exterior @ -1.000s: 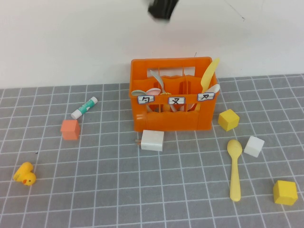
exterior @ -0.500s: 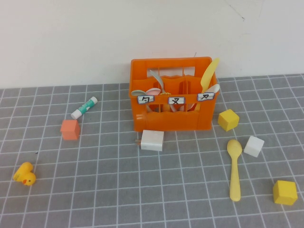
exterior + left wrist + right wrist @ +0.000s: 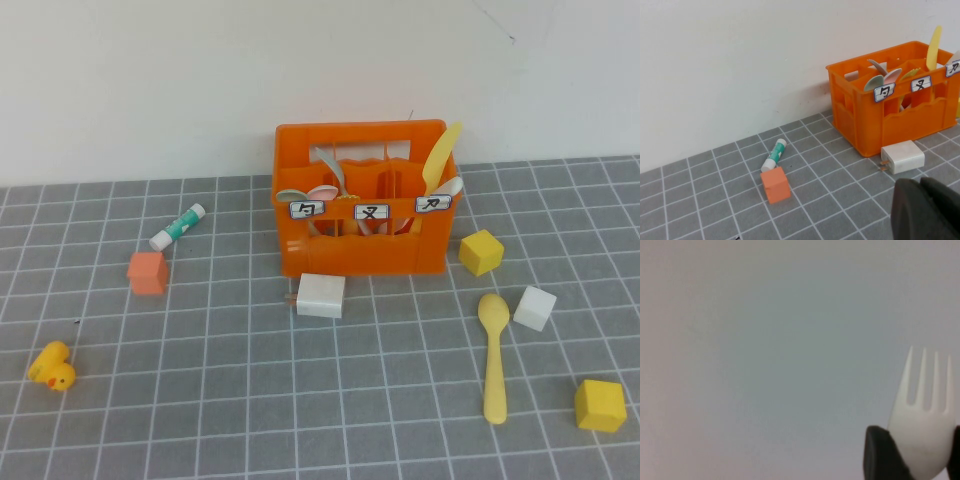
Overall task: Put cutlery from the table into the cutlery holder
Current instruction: Place the fork on the box
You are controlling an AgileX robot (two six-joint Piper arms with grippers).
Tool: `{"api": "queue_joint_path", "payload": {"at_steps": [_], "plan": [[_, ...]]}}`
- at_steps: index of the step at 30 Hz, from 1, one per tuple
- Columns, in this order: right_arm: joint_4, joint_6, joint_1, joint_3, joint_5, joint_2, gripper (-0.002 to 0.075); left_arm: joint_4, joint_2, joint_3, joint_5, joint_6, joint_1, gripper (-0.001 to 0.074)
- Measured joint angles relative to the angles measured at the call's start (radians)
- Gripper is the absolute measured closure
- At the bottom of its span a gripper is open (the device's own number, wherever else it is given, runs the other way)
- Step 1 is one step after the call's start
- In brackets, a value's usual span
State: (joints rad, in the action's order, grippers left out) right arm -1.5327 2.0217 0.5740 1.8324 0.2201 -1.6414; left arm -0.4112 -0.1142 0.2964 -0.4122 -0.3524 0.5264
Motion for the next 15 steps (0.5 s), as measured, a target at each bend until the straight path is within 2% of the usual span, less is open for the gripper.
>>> {"api": "queue_joint_path", "payload": {"at_steps": [4, 7, 12, 15], "plan": [[0.036, -0.043, 0.000, 0.000, 0.269, 0.000, 0.0471, 0.000, 0.000, 0.000, 0.000, 0.000, 0.000, 0.0735], [0.142, -0.107, 0.000, 0.000, 0.466, 0.000, 0.0471, 0.000, 0.000, 0.000, 0.000, -0.002, 0.000, 0.0735], [0.451, -0.294, 0.000, 0.000, 0.662, 0.000, 0.0471, -0.002, 0.000, 0.000, 0.000, -0.002, 0.000, 0.0735], [0.656, -0.453, 0.000, 0.000, 0.712, 0.000, 0.0472, -0.002, 0.000, 0.000, 0.000, -0.002, 0.000, 0.0735]]}}
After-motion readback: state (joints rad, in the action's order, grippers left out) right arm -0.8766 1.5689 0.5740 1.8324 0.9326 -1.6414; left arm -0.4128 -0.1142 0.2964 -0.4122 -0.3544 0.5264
